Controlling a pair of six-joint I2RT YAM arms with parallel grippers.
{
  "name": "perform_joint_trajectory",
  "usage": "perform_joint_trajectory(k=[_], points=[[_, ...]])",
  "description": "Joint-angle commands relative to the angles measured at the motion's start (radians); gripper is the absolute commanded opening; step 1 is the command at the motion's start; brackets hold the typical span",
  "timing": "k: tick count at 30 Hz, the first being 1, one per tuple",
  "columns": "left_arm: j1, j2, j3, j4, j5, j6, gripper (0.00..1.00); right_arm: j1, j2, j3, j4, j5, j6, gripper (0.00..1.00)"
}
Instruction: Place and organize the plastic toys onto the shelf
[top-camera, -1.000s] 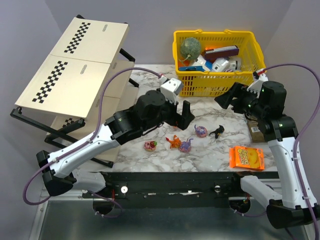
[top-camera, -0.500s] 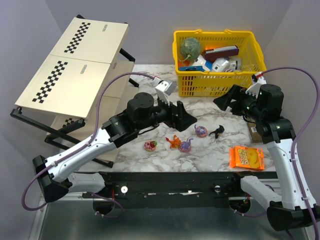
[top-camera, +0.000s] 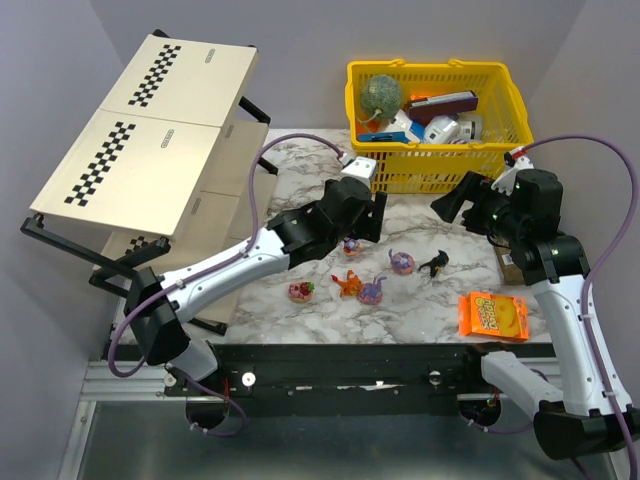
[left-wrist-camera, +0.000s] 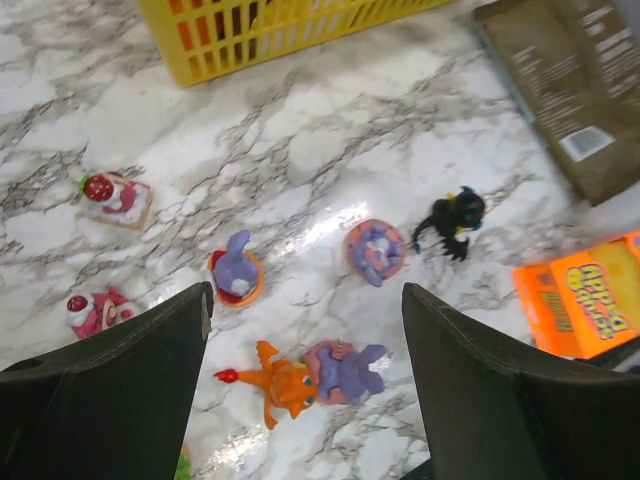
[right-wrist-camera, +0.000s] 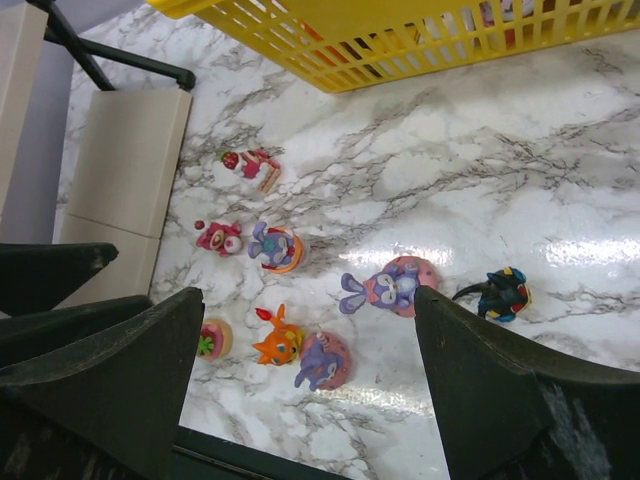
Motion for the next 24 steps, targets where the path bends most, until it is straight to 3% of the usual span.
perform_joint_trajectory(k=[1,9,24], points=[[-0.018,0.054,0.013,-0.031,-0.159,0.0,0.81,0.005,0.002,0.005,-0.048,0.052,0.0,0.93],[-0.02,0.132,-0.081,0.058,-0.145,0.022,0.71,0.005,0.006,-0.003,-0.053,0.07,0.001,0.93],[-0.021,0.31,-0.047,0.096,-0.195,0.026,0.5,0.005,0.012,0.017,-0.074,0.11,-0.031,0.93]])
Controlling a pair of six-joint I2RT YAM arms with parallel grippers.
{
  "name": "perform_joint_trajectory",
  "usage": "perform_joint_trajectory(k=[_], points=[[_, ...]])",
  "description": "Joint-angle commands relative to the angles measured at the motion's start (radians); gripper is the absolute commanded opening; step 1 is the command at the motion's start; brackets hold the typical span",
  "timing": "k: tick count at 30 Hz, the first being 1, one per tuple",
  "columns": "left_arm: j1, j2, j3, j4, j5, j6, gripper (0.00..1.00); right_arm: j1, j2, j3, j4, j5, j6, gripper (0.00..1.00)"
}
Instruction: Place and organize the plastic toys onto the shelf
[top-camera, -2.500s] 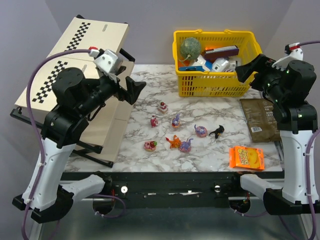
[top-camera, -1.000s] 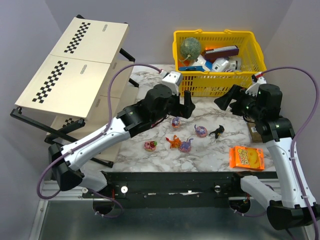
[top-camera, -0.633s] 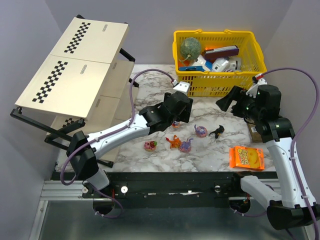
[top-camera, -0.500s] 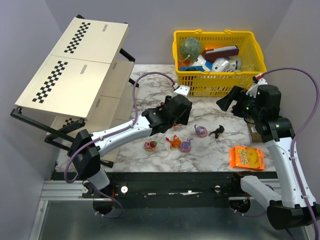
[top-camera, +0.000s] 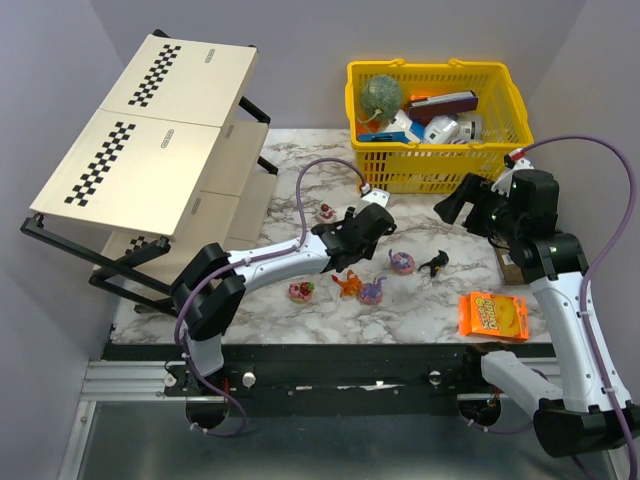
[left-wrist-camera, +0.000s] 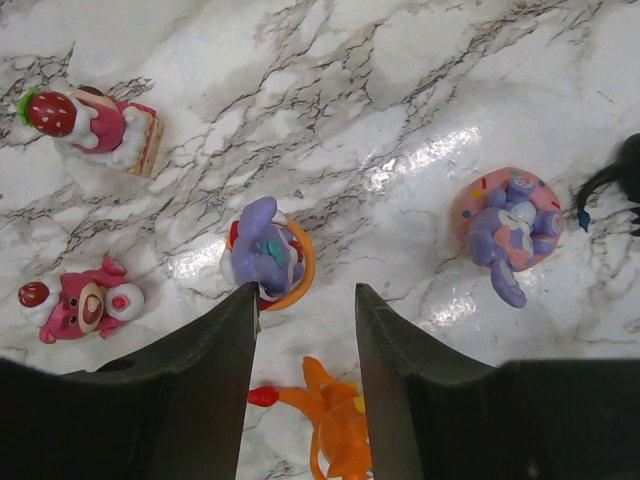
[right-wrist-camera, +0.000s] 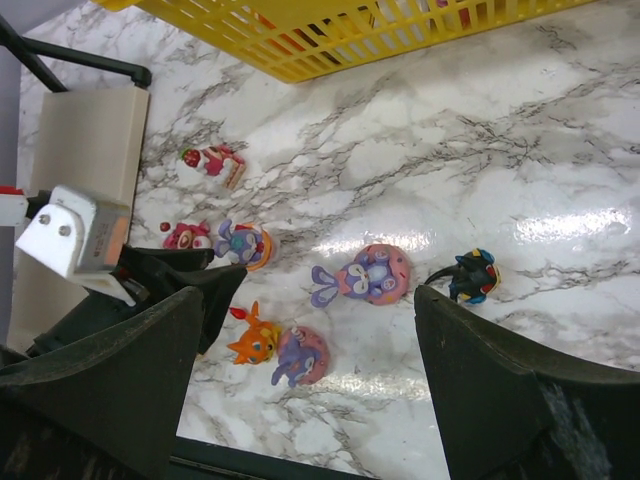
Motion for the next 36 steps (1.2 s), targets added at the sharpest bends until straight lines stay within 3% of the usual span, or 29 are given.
perform_joint_trajectory(k=[1,14,20,21,23,28,36], points=[[-0.005,0.036,0.032,0.026,-0.083,-0.007,0.5,0.005,-0.001,0.019,-0.029,0.045,-0.027,0.93],[0.013,0.063,0.028,0.054,-0.12,-0.016,0.43,0.005,0.025,0.032,-0.038,0.062,-0.053,0.93],[0.016,0.073,0.026,0.074,-0.132,-0.016,0.19,0.005,0.051,0.042,-0.047,0.065,-0.055,0.93],[0.016,0.075,0.028,0.074,-0.136,-0.013,0.09,0.005,0.058,0.048,-0.053,0.071,-0.056,0.93],[0.016,0.073,0.032,0.066,-0.152,-0.008,0.0,0.005,0.057,0.049,-0.057,0.08,-0.059,0.93],[0.016,-0.002,0.046,0.058,-0.166,0.053,0.0,0.005,0.051,0.052,-0.051,0.091,-0.058,0.93],[0.016,-0.163,0.241,-0.143,-0.148,0.165,0.0,0.005,0.054,0.051,-0.003,0.033,-0.048,0.93]])
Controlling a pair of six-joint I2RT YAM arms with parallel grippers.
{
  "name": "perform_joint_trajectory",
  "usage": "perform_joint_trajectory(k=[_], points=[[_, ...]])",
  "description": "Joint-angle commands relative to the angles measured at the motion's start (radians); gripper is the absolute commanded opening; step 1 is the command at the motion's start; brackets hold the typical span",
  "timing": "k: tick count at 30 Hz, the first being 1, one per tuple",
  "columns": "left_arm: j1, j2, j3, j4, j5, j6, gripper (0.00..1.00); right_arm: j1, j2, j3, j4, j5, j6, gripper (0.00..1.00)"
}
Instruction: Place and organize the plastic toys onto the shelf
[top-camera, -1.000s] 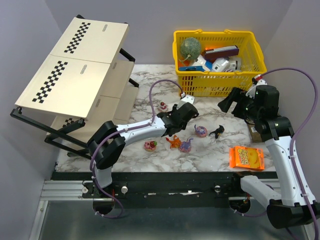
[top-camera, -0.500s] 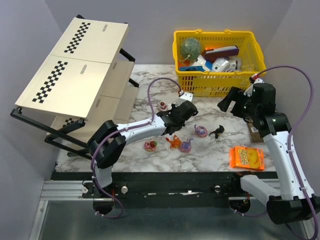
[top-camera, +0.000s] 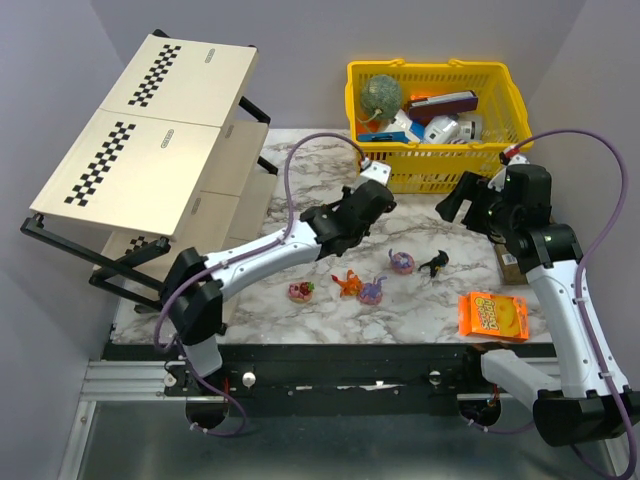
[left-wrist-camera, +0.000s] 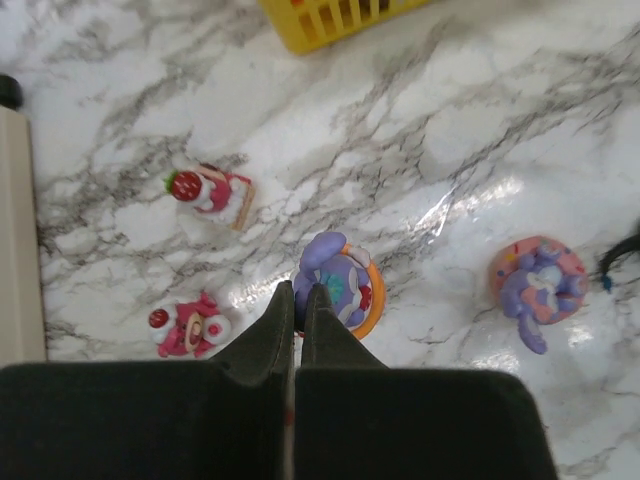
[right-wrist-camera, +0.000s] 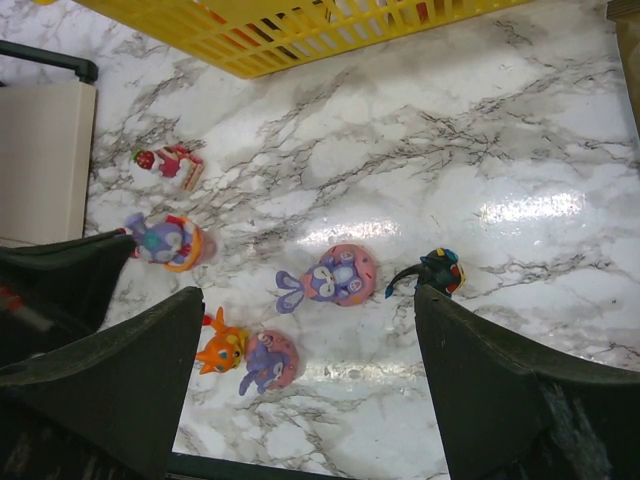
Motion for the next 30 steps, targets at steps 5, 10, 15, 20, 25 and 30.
perform_joint_trajectory(k=[5,10,15,20,25,30], points=[[-0.002,-0.263,0.255,-0.184,0.004,0.132,0.0,0.005,0.014,0.041,0.059,-0.07,-0.003,0.93],[-0.002,-0.357,0.333,-0.206,-0.015,0.243,0.0,0.005,0.043,0.053,0.128,-0.171,-0.018,0.93],[0.001,-0.401,0.457,-0.2,-0.105,0.367,0.0,0.005,0.081,0.069,0.165,-0.21,-0.005,0.93],[0.007,-0.425,0.555,-0.22,-0.304,0.54,0.0,0.005,0.108,0.09,0.178,-0.239,0.003,0.93],[0.076,-0.449,0.67,-0.348,-0.435,0.587,0.0,0.005,0.129,0.122,0.17,-0.253,-0.012,0.93],[0.133,-0.498,0.692,-0.428,-0.481,0.605,0.0,0.005,0.157,0.147,0.159,-0.256,-0.011,0.93]])
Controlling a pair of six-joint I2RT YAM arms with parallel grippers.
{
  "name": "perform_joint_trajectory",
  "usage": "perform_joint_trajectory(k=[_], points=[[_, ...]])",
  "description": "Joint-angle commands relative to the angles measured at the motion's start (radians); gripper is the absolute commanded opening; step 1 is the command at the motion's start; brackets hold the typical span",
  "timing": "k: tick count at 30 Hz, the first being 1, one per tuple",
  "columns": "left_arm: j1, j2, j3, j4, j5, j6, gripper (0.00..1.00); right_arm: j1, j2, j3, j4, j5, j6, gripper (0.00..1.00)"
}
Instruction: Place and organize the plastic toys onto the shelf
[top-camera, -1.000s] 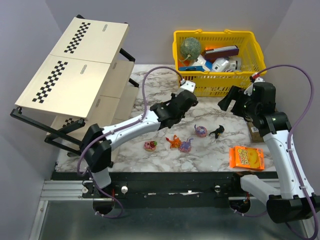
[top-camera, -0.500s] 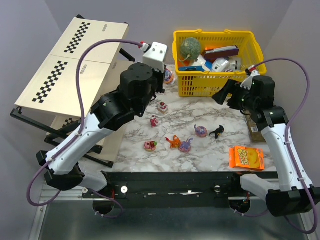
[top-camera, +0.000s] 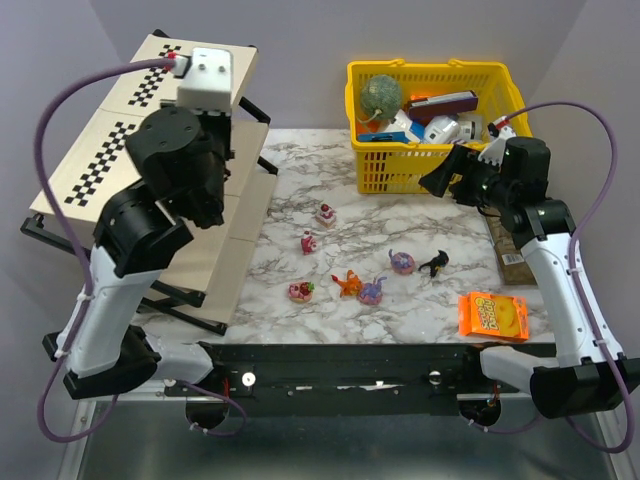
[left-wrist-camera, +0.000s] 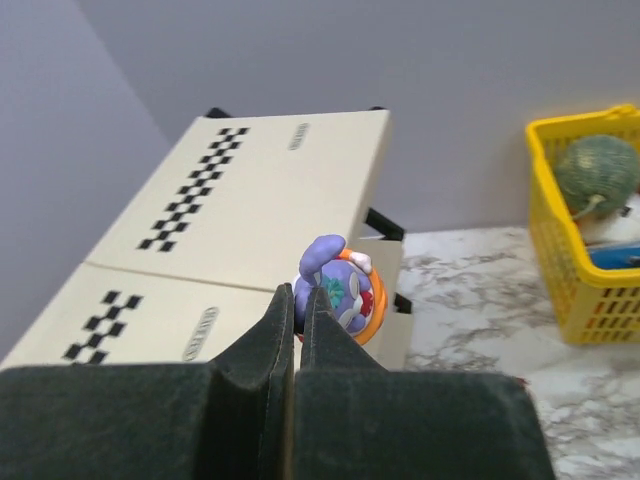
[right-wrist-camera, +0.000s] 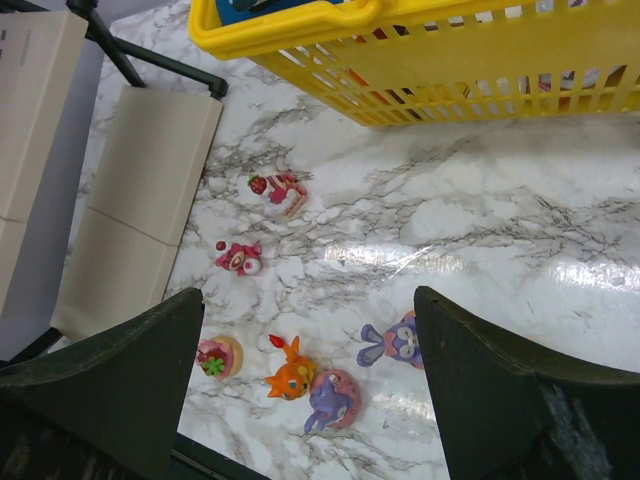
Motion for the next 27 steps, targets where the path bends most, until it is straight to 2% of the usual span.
perform_joint_trajectory(k=[1,7,14,21,27], points=[[0.042,-0.078,0.018,-0.087,-0.114,0.064,0.0,0.006,0.025,0.04,0.007,-0.031,-0.007,0.93],[0.088,-0.121,0.011,-0.113,-0.113,0.101,0.0,0.012,0.047,0.045,0.005,-0.037,-0.007,0.93],[0.102,-0.104,0.15,-0.326,0.008,0.017,0.0,0.018,0.062,0.049,0.005,-0.039,-0.005,0.93],[0.107,-0.102,0.095,-0.427,0.126,-0.04,0.0,0.023,0.067,0.048,0.002,-0.039,-0.003,0.92],[0.131,-0.09,0.083,-0.452,0.113,-0.083,0.0,0.028,0.062,0.038,-0.004,-0.036,-0.003,0.93]])
